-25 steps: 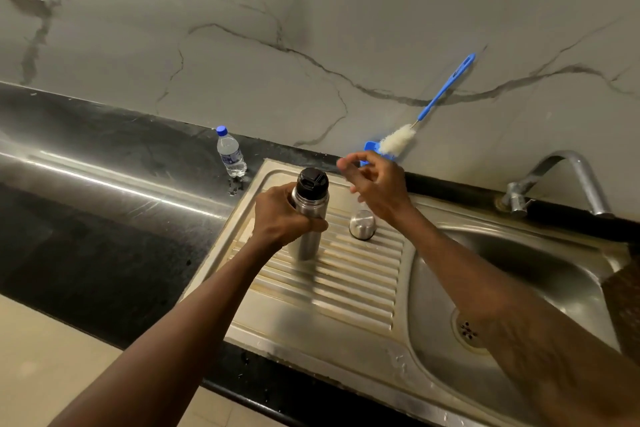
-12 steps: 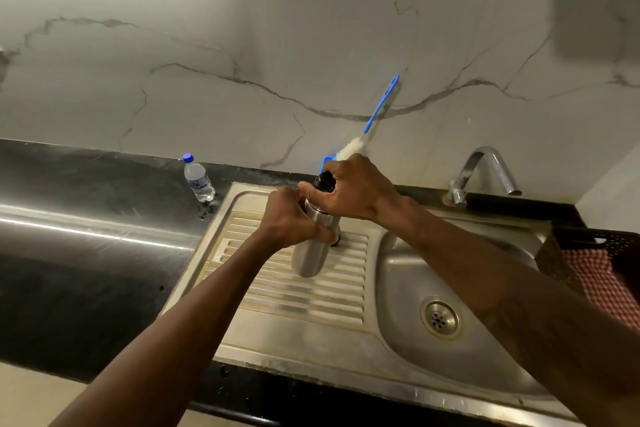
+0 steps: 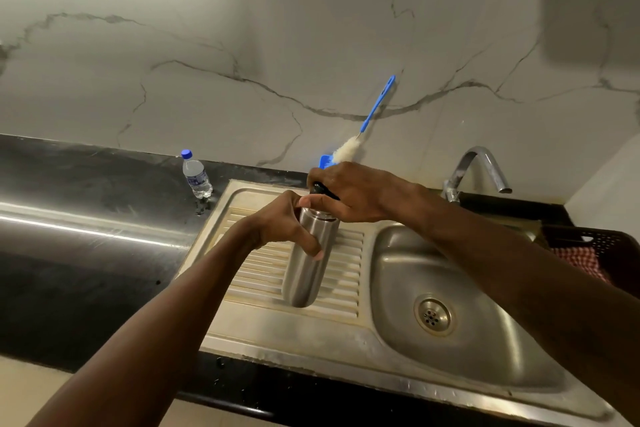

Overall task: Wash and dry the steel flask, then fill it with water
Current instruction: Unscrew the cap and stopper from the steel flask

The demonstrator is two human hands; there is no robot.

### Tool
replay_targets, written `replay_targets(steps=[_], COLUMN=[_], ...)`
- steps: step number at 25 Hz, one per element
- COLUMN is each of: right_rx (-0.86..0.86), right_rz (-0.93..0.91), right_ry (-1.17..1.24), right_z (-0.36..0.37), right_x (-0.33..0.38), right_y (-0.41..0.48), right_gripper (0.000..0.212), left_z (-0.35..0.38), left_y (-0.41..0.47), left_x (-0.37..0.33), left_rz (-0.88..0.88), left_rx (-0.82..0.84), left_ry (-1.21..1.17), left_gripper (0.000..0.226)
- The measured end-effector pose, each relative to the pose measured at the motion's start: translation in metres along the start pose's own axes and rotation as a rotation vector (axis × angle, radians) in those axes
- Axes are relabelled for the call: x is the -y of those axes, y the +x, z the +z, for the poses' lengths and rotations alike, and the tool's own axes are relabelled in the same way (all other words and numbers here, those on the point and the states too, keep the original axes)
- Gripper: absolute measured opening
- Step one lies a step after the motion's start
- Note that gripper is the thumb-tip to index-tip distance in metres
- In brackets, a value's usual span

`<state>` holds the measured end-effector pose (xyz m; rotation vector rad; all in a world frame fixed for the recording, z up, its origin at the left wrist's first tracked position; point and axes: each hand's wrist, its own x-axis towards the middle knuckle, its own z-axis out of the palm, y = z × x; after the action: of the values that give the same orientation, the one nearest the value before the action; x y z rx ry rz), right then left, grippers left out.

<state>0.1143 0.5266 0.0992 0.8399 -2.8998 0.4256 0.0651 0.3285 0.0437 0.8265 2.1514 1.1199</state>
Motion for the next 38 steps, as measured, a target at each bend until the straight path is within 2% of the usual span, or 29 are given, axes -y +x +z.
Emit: replay_targets(steps=[3, 7, 10, 11, 13, 14, 16, 18, 21, 22, 24, 26, 28, 30, 31, 33, 35, 38], right_rx=[0.083, 0.084, 0.118, 0.103, 0.035, 0.002, -0.06, -0.064, 0.063, 0.126, 0.222, 0.24, 0.113, 0.004, -0.001, 0.043, 0.14, 0.272], right_rz=[0.009, -0.094, -0.082, -0.066, 0.032, 0.097, 0.193, 0.227, 0.221, 0.201, 0.16, 0.14, 0.171, 0.302, 0.349, 0.313, 0.193, 0.073], right_ry=[0.075, 0.274, 0.397, 0.344, 0.068, -0.067, -0.14, -0.1, 0.081, 0.177, 0.305, 0.375, 0.221, -0.137, -0.204, -0.111, 0.101, 0.275], right_z=[0.001, -0.006, -0.015, -0.016, -0.019, -0.02, -0.018, -0.012, -0.01, -0.01, -0.012, -0.013, -0.01, -0.003, 0.001, 0.007, 0.004, 0.002], right_x=[0.005, 0.014, 0.018, 0.018, 0.02, 0.022, 0.029, 0.032, 0.028, 0.026, 0.026, 0.028, 0.031, 0.033, 0.032, 0.028, 0.021, 0.016], right_y=[0.004, 0.007, 0.007, 0.007, 0.004, 0.002, 0.002, 0.005, 0.006, 0.005, 0.0, -0.002, 0.002, 0.009, 0.012, 0.015, 0.014, 0.012], right_gripper=[0.037, 0.018, 0.039, 0.046, 0.052, 0.056, 0.066, 0.064, 0.037, 0.037, 0.057, 0.058, 0.04, 0.065, 0.07, 0.055, 0.027, 0.058], left_z=[-0.006, -0.01, -0.004, -0.004, -0.003, -0.003, -0.003, -0.003, -0.001, 0.0, 0.002, 0.003, 0.004, 0.006, 0.007, 0.006, 0.004, 0.001], left_y=[-0.007, -0.017, -0.022, -0.023, -0.022, -0.022, -0.019, -0.016, -0.017, -0.018, -0.02, -0.02, -0.017, -0.014, -0.013, -0.012, -0.013, -0.015], left_x=[0.001, 0.003, -0.004, -0.006, -0.004, -0.003, -0.002, 0.001, 0.002, 0.004, 0.004, 0.003, 0.003, 0.003, 0.003, 0.006, 0.012, 0.018], left_rz=[-0.004, 0.003, -0.036, -0.062, -0.12, -0.144, -0.175, -0.177, -0.184, -0.182, -0.174, -0.174, -0.169, -0.158, -0.158, -0.165, -0.189, -0.212], left_rx=[0.041, 0.005, -0.109, -0.144, -0.207, -0.243, -0.293, -0.289, -0.279, -0.267, -0.262, -0.279, -0.292, -0.304, -0.302, -0.29, -0.276, -0.28], left_ry=[-0.016, -0.084, -0.088, -0.055, 0.022, 0.04, 0.075, 0.139, 0.139, 0.125, 0.107, 0.095, 0.103, 0.125, 0.132, 0.169, 0.179, 0.156], left_gripper=[0.073, 0.079, 0.074, 0.064, 0.049, 0.048, 0.049, 0.051, 0.053, 0.053, 0.053, 0.054, 0.051, 0.041, 0.04, 0.041, 0.048, 0.059])
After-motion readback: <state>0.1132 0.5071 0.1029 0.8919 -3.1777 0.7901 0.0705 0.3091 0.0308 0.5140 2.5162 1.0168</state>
